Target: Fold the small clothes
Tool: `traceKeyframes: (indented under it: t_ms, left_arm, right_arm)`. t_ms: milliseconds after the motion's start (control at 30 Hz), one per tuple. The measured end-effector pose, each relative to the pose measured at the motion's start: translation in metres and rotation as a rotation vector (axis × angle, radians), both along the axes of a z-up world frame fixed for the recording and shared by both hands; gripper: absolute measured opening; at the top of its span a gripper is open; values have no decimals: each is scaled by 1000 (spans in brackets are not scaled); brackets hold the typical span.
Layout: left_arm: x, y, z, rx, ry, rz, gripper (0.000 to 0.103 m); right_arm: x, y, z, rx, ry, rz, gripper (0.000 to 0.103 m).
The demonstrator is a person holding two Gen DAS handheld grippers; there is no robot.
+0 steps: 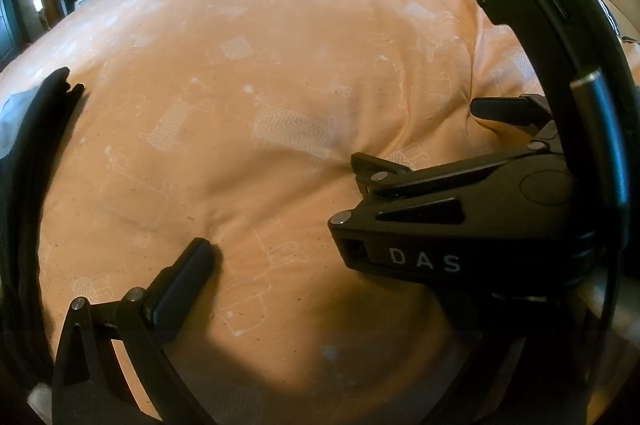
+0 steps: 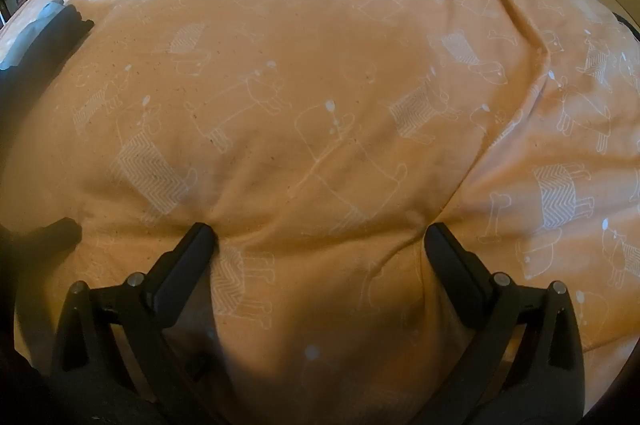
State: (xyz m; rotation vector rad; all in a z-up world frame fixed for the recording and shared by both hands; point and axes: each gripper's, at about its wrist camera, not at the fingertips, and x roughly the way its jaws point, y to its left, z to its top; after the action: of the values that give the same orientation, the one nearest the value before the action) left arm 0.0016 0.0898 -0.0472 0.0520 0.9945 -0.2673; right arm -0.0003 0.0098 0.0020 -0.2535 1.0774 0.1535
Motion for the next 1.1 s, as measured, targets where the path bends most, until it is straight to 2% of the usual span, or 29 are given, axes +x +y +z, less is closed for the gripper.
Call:
traceKeyframes:
  t_ms: [900, 933, 1033, 1100]
  left_arm:
    - [1, -1, 0, 2, 2, 0, 103]
    - [1, -1, 0, 2, 2, 1, 103]
    - [1, -1, 1, 2, 1, 0, 103]
    - [4, -1, -1, 2, 2, 0, 103]
  right_arm:
    - [-11, -9, 1, 32, -22, 0, 103]
    - [-12, -9, -1, 8, -17, 0, 103]
    - [-14, -9, 0, 21, -16, -1, 103]
    - [-15, -9, 3, 64, -43, -3, 103]
